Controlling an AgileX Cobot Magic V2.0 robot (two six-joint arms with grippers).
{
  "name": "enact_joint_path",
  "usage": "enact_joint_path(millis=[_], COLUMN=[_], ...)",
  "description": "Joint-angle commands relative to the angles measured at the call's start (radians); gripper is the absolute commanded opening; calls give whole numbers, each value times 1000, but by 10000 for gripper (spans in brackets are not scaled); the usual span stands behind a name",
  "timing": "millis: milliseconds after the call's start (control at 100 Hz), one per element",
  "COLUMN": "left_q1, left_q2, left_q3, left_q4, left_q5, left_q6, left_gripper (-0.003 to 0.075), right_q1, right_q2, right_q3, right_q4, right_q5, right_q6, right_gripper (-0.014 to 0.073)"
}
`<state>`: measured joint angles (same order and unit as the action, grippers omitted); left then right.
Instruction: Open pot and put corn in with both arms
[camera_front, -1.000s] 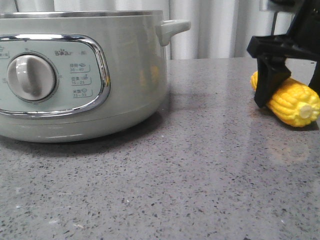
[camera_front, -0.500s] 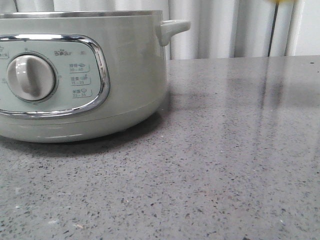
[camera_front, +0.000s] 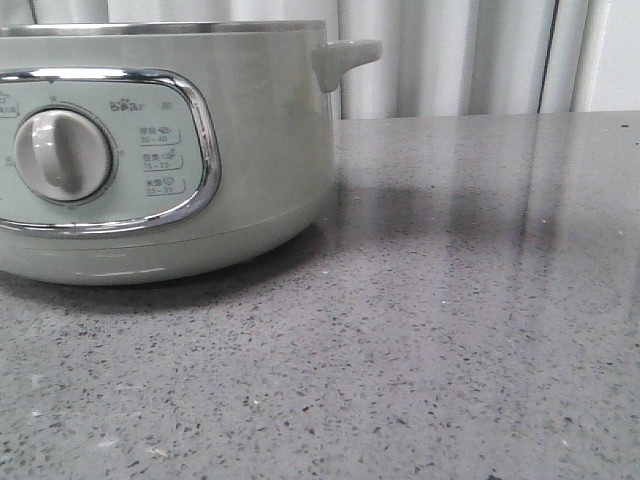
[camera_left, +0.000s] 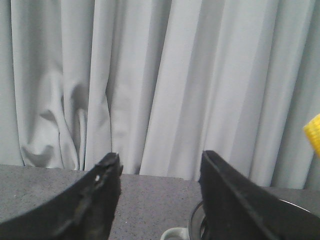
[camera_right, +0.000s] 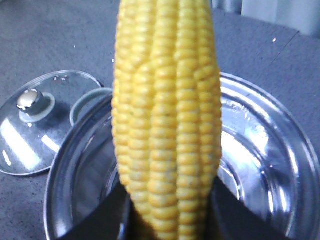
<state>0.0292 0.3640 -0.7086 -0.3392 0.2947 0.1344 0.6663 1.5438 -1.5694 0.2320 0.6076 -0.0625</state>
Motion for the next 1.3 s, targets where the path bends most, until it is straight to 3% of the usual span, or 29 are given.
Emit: enact_joint_path(millis=[0, 180, 250, 320, 430, 500, 570, 730, 800, 890, 1060, 1190, 1290], left_q1=[-7, -7, -7, -7, -7, -7, -7, -7, -12, -41, -132, -171, -172], left_q2=[11, 11, 11, 11, 11, 11, 11, 11, 11, 10, 9, 7, 7], left_q3=[-28, -28, -28, -27, -27, -27, -27, -27, -27, -27, -18, 16, 57], left_q4=[-16, -16, -16, -16, -16, -16, -16, -16, -16, -12, -7, 10, 8], left_q5=[-65, -43, -32, -28, -26, -22, 0, 119, 182, 265, 400, 397, 357], left_q6=[-3, -3, -3, -3, -3, -3, -3, -3, -3, 10, 191, 215, 215], left_gripper=[333, 333, 333, 333, 333, 333, 333, 330, 300, 208, -22, -20, -20], right_q1=[8, 10, 10, 10, 10, 10, 10, 10, 10, 10, 10, -3, -24], right_q2=[13, 72, 72, 58, 15, -26, -75, -203, -279, -388, -668, -908, -1080], right_q3=[-32, -32, -32, -32, -32, -32, -32, -24, 23, 123, 439, 716, 871], right_q4=[2, 6, 6, 4, -10, -38, -77, -193, -240, -289, -407, -450, -483], right_q5=[-76, -51, -51, -51, -51, -32, 5, 127, 112, 45, -168, -350, -393], right_q6=[-16, -16, -16, -16, -16, -16, -16, -16, -16, -16, -12, -8, -8], right_gripper=[58, 477, 589, 631, 626, 601, 517, 106, -70, -50, -50, -50, -50])
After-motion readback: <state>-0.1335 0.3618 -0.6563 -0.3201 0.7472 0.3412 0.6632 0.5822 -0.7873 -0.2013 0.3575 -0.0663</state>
